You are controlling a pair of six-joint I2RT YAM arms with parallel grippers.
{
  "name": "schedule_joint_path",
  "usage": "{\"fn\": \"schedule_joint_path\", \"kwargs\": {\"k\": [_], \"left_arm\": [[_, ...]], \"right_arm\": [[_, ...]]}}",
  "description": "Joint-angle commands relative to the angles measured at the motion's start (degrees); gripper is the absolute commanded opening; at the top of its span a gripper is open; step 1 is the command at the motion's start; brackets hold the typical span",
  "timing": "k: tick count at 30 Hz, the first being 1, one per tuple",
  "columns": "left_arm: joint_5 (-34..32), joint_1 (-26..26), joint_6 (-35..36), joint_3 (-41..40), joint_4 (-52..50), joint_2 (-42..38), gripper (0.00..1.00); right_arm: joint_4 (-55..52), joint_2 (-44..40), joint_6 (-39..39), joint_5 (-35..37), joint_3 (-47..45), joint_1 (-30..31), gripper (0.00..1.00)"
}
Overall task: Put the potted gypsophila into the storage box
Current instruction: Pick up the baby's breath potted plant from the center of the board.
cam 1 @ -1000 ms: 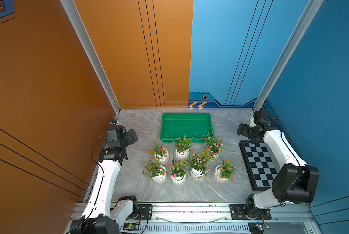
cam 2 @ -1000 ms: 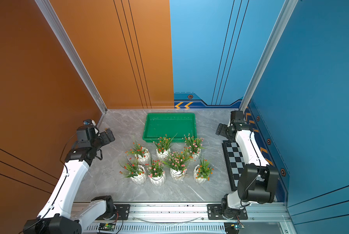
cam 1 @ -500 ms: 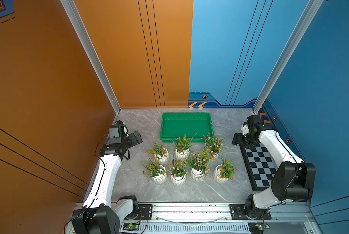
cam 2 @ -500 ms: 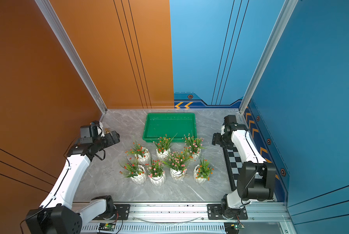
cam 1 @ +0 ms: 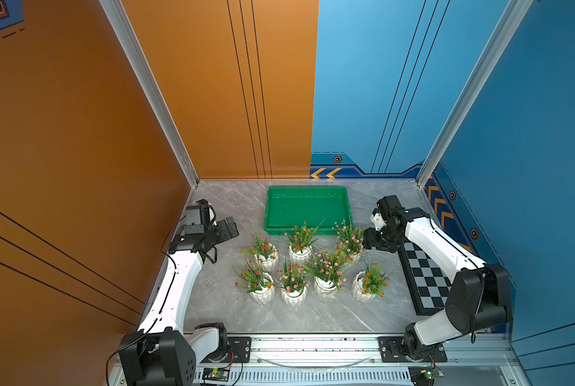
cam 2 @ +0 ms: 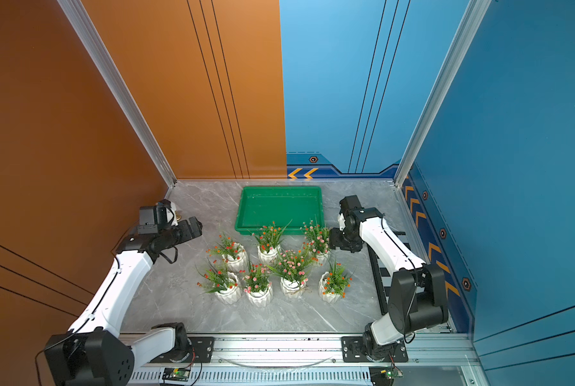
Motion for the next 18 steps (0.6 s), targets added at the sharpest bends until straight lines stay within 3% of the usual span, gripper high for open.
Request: {"fn": "schedule_joint_path", "kwargs": {"k": [1, 18], "left_arm": [[0.7, -0.7, 0.0, 1.0, -1.2, 0.5, 0.98], [-1.4, -3.1, 0.2, 0.6, -1.1, 1.2, 0.98]], "right_arm": [[1.2, 1.5, 1.6, 1.5, -0.1, 1.8, 0.62], [3.3, 5.7, 2.3, 5.3, 0.2, 5.2, 0.43]]}}
